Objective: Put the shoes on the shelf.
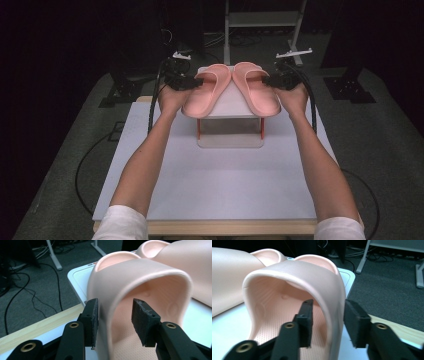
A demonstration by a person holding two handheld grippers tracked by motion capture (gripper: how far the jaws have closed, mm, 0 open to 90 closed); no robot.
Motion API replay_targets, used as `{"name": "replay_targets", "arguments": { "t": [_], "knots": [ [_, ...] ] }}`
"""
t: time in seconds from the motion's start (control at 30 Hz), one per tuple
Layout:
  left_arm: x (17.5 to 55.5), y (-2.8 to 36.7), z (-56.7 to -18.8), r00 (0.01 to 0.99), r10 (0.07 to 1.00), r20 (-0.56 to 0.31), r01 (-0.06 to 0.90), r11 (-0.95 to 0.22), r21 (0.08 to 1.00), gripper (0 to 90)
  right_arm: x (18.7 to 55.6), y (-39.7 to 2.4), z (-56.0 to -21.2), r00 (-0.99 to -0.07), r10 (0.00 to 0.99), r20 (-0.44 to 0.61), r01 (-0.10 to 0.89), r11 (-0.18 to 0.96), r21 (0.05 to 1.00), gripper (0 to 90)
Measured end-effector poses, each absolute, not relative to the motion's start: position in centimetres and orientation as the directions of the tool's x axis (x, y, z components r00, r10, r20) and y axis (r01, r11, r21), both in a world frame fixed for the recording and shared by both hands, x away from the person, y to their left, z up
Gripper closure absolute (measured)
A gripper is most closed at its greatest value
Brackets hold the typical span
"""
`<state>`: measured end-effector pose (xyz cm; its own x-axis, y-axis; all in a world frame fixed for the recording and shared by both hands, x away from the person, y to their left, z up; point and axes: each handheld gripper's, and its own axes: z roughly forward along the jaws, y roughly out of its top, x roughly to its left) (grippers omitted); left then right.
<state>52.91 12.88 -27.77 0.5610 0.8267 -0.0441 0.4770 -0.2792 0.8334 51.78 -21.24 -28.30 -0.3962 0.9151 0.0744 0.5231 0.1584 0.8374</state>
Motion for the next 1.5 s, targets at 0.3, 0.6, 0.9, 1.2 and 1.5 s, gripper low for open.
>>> {"name": "replay_targets", "arguments": {
  "t": [0.3,0.6,0.9,1.2,1.5],
  "knots": [
    [51.6,13.7,-28.1,0.591,0.804,-0.061,0.447,-0.264,0.855,54.6,50.0,-22.2,-28.3,-0.438,0.896,0.076,0.483,0.162,0.861,50.0],
    [50.3,14.9,-28.2,0.626,0.779,-0.027,0.422,-0.310,0.852,60.2,48.1,-23.4,-28.4,-0.460,0.884,0.082,0.461,0.159,0.873,51.9],
    [50.2,16.4,-28.7,0.626,0.778,-0.057,0.443,-0.294,0.847,68.4,47.2,-25.2,-28.7,-0.447,0.889,0.094,0.461,0.139,0.877,72.4],
    [50.5,16.6,-28.9,0.631,0.765,-0.132,0.478,-0.249,0.842,60.3,47.3,-25.3,-29.8,-0.451,0.883,0.131,0.490,0.122,0.863,74.7],
    [50.7,16.2,-29.1,0.643,0.745,-0.179,0.490,-0.221,0.843,64.8,47.5,-25.1,-29.9,-0.462,0.871,0.170,0.496,0.095,0.863,75.9]
  ]
}}
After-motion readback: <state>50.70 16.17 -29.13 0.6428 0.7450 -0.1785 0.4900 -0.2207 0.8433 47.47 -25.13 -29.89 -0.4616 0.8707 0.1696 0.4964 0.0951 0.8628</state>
